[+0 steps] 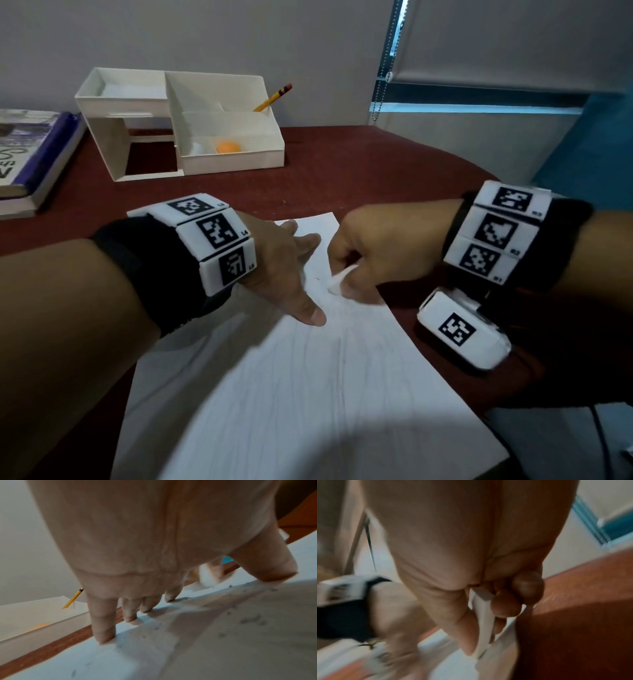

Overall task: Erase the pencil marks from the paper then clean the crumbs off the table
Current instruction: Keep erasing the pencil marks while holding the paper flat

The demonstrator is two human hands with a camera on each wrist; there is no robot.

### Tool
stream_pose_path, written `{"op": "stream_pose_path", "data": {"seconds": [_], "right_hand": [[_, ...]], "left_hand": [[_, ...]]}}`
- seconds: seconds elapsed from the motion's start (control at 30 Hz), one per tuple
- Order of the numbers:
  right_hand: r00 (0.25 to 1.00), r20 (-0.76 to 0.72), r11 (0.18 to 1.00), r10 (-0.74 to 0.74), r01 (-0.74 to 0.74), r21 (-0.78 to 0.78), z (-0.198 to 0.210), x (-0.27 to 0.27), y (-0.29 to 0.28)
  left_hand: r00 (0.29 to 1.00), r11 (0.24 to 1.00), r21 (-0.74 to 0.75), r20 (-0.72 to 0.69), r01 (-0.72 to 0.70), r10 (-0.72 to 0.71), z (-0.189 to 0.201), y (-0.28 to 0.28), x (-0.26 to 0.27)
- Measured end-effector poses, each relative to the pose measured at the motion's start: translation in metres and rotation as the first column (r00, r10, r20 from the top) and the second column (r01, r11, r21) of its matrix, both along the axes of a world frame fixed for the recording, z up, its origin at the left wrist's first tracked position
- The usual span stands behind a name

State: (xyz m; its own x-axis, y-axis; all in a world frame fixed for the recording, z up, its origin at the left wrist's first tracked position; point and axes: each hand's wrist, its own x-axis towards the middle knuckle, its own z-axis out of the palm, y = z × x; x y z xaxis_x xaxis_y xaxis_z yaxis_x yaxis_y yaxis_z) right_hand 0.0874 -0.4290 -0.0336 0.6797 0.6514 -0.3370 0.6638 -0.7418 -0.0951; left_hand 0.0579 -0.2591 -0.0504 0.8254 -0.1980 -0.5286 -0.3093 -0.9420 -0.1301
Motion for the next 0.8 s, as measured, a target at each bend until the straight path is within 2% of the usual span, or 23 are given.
{"op": "stream_pose_path", "data": {"seconds": [0.13,0.2,0.3,0.4,0.47,0.6,0.63,0.73,0.8], "right_hand": [[0.983,0.17,0.997,-0.065,0.06,0.038,-0.001,0.015,-0.001],[0.987,0.157,0.999,-0.044,0.04,0.026,-0.003,0.009,0.001],[1.0,0.016,1.0,-0.017,0.017,0.0,-0.002,-0.007,0.004],[0.985,0.166,0.999,-0.045,0.046,0.002,-0.001,0.009,0.004],[0.976,0.207,0.998,-0.061,0.062,0.002,0.0,0.012,0.004],[0.999,0.036,0.999,-0.026,0.028,-0.045,0.002,-0.007,0.004],[0.999,0.044,0.999,-0.029,0.03,-0.039,0.003,-0.005,0.004],[0.974,0.2,0.993,-0.111,0.117,-0.02,0.001,0.011,0.003],[0.967,0.224,0.991,-0.124,0.13,-0.011,-0.002,0.007,0.004]], "left_hand": [[1.0,1.0,0.01,0.003,0.0,0.0,0.002,-0.002,-0.001],[1.0,1.0,0.01,0.003,-0.001,0.001,0.0,-0.001,0.0],[1.0,1.0,0.006,0.001,-0.005,0.005,-0.002,0.001,0.001],[1.0,1.0,0.01,0.015,0.002,-0.002,0.0,-0.001,-0.001],[1.0,1.0,0.013,0.017,0.007,-0.007,0.001,-0.002,-0.002],[1.0,1.0,-0.001,0.004,-0.004,0.004,-0.002,0.001,0.001],[1.0,1.0,-0.001,0.006,-0.004,0.004,-0.001,0.001,0.001],[1.0,1.0,0.0,0.015,0.0,0.0,0.001,-0.001,-0.002],[1.0,1.0,-0.001,0.014,0.005,-0.005,0.001,-0.002,-0.002]]}}
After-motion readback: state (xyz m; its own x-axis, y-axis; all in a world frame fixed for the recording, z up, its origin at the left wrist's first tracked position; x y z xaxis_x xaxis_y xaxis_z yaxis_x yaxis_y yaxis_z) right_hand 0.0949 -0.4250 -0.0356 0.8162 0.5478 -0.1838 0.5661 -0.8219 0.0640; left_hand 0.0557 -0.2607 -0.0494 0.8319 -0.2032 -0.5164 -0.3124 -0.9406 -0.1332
